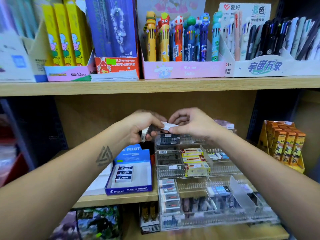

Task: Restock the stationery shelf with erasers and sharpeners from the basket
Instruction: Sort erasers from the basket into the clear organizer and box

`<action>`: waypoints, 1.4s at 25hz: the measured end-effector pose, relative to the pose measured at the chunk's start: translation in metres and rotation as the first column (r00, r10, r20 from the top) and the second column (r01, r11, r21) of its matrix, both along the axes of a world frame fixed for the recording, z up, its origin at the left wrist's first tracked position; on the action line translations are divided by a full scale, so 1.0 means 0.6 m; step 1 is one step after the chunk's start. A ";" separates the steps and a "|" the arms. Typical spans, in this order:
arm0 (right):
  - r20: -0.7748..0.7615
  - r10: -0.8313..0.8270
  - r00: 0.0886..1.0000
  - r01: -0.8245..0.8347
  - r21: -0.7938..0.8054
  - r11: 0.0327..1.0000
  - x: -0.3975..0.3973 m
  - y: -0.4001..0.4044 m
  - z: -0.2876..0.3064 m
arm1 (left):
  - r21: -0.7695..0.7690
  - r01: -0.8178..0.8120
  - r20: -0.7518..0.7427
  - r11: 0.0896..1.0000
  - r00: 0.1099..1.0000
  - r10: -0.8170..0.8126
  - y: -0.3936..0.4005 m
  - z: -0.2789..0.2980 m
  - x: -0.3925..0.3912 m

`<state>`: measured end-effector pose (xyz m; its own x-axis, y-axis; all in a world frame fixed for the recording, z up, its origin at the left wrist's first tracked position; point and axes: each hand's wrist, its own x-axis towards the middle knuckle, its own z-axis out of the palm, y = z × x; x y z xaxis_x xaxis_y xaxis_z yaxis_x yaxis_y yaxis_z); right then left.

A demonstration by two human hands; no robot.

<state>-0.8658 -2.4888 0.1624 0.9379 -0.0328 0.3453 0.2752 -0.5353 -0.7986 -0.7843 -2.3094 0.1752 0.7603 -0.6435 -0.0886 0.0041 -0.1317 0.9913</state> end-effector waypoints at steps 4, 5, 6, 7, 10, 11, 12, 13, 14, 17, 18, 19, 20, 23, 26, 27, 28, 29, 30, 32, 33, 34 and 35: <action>-0.010 -0.021 1.000 0.014 -0.431 0.902 0.025 0.105 -0.021 | 0.099 -0.133 0.092 0.986 0.988 0.124 0.105 -0.040 -0.008; -0.021 -0.028 0.999 0.013 -0.524 0.852 0.031 0.135 -0.032 | 0.129 -0.169 0.077 0.977 0.984 0.160 0.129 -0.055 -0.007; -0.042 -0.037 0.998 0.005 -0.585 0.811 0.037 0.160 -0.042 | 0.164 -0.194 0.062 0.967 0.981 0.186 0.149 -0.069 -0.003; -0.072 -0.048 0.996 -0.007 -0.624 0.782 0.043 0.180 -0.054 | 0.209 -0.213 0.056 0.954 0.977 0.206 0.165 -0.081 0.000; -0.146 -0.060 0.987 -0.053 -0.664 0.745 0.066 0.232 -0.090 | 0.307 -0.321 0.111 0.896 0.947 0.301 0.222 -0.105 0.016; -0.156 -0.046 0.987 -0.070 -0.659 0.749 0.075 0.247 -0.098 | 0.304 -0.364 0.125 0.880 0.931 0.342 0.243 -0.108 0.025; -0.153 -0.027 0.988 -0.079 -0.647 0.758 0.084 0.262 -0.105 | 0.301 -0.403 0.139 0.864 0.915 0.378 0.264 -0.109 0.035; -0.148 -0.011 0.989 -0.086 -0.634 0.768 0.095 0.277 -0.109 | 0.304 -0.436 0.160 0.847 0.900 0.406 0.286 -0.110 0.046; -0.143 0.006 0.990 -0.096 -0.626 0.774 0.106 0.295 -0.113 | 0.318 -0.463 0.188 0.827 0.886 0.423 0.310 -0.115 0.058; -0.137 0.031 0.990 -0.111 -0.631 0.768 0.140 0.346 -0.131 | 0.373 -0.510 0.306 0.775 0.856 0.416 0.370 -0.132 0.080; -0.141 0.027 0.990 -0.112 -0.637 0.763 0.151 0.365 -0.139 | 0.396 -0.528 0.370 0.751 0.840 0.396 0.390 -0.140 0.086; -0.147 0.021 0.989 -0.112 -0.650 0.752 0.161 0.382 -0.148 | 0.427 -0.538 0.424 0.727 0.829 0.364 0.407 -0.148 0.090; -0.155 0.021 0.988 -0.120 -0.667 0.735 0.169 0.398 -0.155 | 0.472 -0.542 0.475 0.696 0.821 0.317 0.422 -0.156 0.094; -0.186 0.091 0.978 -0.195 -0.678 0.709 0.188 0.436 -0.171 | 0.573 -0.523 0.516 0.631 0.829 0.218 0.451 -0.175 0.104; -0.217 0.136 0.967 -0.247 -0.652 0.717 0.192 0.451 -0.167 | 0.573 -0.555 0.534 0.603 0.811 0.240 0.463 -0.192 0.116; -0.206 0.131 0.970 -0.235 -0.644 0.728 0.192 0.452 -0.163 | 0.563 -0.575 0.537 0.593 0.801 0.266 0.465 -0.195 0.117; -0.188 0.125 0.974 -0.217 -0.631 0.745 0.193 0.454 -0.158 | 0.552 -0.594 0.549 0.584 0.787 0.282 0.467 -0.195 0.115; -0.184 0.123 0.975 -0.212 -0.607 0.766 0.194 0.456 -0.155 | 0.550 -0.603 0.546 0.578 0.783 0.298 0.468 -0.196 0.116; -0.203 0.135 0.970 -0.229 -0.576 0.785 0.195 0.459 -0.152 | 0.555 -0.599 0.531 0.578 0.790 0.308 0.469 -0.198 0.116; -0.266 0.178 0.947 -0.302 -0.557 0.774 0.194 0.473 -0.151 | 0.559 -0.589 0.489 0.583 0.802 0.342 0.469 -0.202 0.118; -0.276 0.194 0.942 -0.324 -0.586 0.743 0.195 0.482 -0.155 | 0.555 -0.589 0.468 0.587 0.805 0.366 0.469 -0.203 0.118; -0.269 0.201 0.942 -0.328 -0.618 0.715 0.196 0.491 -0.160 | 0.545 -0.591 0.451 0.595 0.804 0.386 0.467 -0.206 0.119; -0.253 0.199 0.947 -0.319 -0.638 0.701 0.197 0.499 -0.166 | 0.541 -0.591 0.439 0.599 0.805 0.398 0.465 -0.206 0.117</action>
<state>-0.7478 -2.1895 0.0630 0.9157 0.4004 0.0342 0.3907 -0.8671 -0.3089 -0.7138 -2.0305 0.0519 0.9968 -0.0208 -0.0777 0.0341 -0.7662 0.6417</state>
